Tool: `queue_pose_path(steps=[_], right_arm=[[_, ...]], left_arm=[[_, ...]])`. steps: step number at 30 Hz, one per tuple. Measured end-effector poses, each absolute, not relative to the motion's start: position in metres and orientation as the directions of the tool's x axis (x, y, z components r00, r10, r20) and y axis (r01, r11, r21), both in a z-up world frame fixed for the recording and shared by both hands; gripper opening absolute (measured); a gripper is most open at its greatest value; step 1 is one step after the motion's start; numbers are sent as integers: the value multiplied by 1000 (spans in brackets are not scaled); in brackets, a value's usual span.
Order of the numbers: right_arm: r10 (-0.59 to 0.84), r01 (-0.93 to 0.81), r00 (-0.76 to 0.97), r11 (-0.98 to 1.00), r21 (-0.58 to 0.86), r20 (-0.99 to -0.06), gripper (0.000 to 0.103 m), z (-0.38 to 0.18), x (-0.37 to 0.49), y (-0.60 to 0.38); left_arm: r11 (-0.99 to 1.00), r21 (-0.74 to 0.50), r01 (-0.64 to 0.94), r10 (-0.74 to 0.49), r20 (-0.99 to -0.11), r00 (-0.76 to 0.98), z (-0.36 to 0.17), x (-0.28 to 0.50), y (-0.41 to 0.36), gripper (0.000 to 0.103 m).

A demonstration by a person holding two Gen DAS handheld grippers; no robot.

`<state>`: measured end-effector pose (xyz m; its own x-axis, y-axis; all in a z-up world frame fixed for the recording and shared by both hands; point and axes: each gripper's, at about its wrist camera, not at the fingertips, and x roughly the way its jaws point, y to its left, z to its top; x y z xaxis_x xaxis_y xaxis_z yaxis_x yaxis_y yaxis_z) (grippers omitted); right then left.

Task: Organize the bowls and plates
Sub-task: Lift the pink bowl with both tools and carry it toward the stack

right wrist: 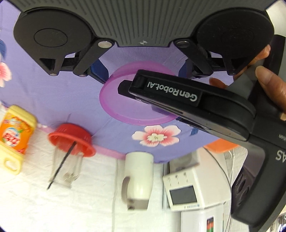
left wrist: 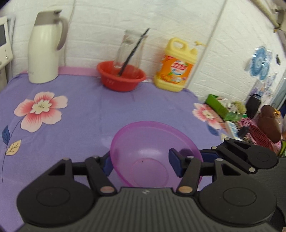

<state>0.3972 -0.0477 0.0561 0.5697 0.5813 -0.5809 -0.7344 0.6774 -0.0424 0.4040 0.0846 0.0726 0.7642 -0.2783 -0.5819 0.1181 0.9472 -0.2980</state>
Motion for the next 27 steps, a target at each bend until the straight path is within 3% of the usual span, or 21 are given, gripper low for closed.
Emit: queue_pose_path(steps=[7,13,20,27], right_arm=[[550,-692,613,720,-50,-567,103,73,308,-101],[516,-654,620,756,-27,-590,103,48,240,-131],[512,-630,609,776,23,-607,103,22,227,-143],[472,-589,623,808,22,-623,103,14,219,-165]], left_arm=[[923,-315,222,-367,-547,752,79,312,27,62],[916,-277,289,-400,-589,702,52,255,-12,63],[934,-213,287,-356,-606,711,32,245,-21,59],[953,-201,226,-301,-548,781,42,244,3,69]])
